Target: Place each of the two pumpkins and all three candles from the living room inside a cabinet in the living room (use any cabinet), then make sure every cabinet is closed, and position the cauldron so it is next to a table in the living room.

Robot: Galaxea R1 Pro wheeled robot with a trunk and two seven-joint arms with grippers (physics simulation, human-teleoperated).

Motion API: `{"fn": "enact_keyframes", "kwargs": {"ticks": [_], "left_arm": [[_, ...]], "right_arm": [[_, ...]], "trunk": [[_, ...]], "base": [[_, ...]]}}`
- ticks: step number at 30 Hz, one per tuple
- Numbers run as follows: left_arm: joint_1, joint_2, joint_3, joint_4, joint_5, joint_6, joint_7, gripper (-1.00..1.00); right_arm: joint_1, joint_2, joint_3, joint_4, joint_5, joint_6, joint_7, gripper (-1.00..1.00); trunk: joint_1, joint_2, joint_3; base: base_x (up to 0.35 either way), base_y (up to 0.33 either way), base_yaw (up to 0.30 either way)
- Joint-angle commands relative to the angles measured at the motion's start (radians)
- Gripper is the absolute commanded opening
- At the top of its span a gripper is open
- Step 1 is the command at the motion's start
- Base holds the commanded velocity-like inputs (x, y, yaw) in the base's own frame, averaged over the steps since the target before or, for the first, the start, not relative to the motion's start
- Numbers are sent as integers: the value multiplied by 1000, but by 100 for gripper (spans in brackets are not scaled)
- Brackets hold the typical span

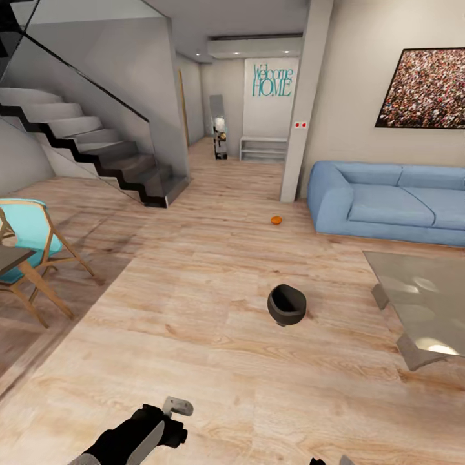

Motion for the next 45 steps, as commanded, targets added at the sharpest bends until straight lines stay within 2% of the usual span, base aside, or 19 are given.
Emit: {"fn": "enact_keyframes", "kwargs": {"ticks": [1, 21, 45], "left_arm": [[-2, 3, -5, -2, 10, 3, 9, 100], [-3, 11, -1, -2, 1, -19, 9, 100], [-3, 3, -12, -2, -1, -34, 9, 100]], "right_arm": [[0, -1, 4, -3, -3, 5, -8, 100], [0, -1, 4, -3, -2, -21, -9, 100], [0, -4, 6, -7, -2, -32, -12, 100]], "trunk": [[1, -1, -1], [1, -1, 10], [1, -1, 6]], "base": [[343, 0, -101], [343, 0, -243], [343, 0, -52]]}}
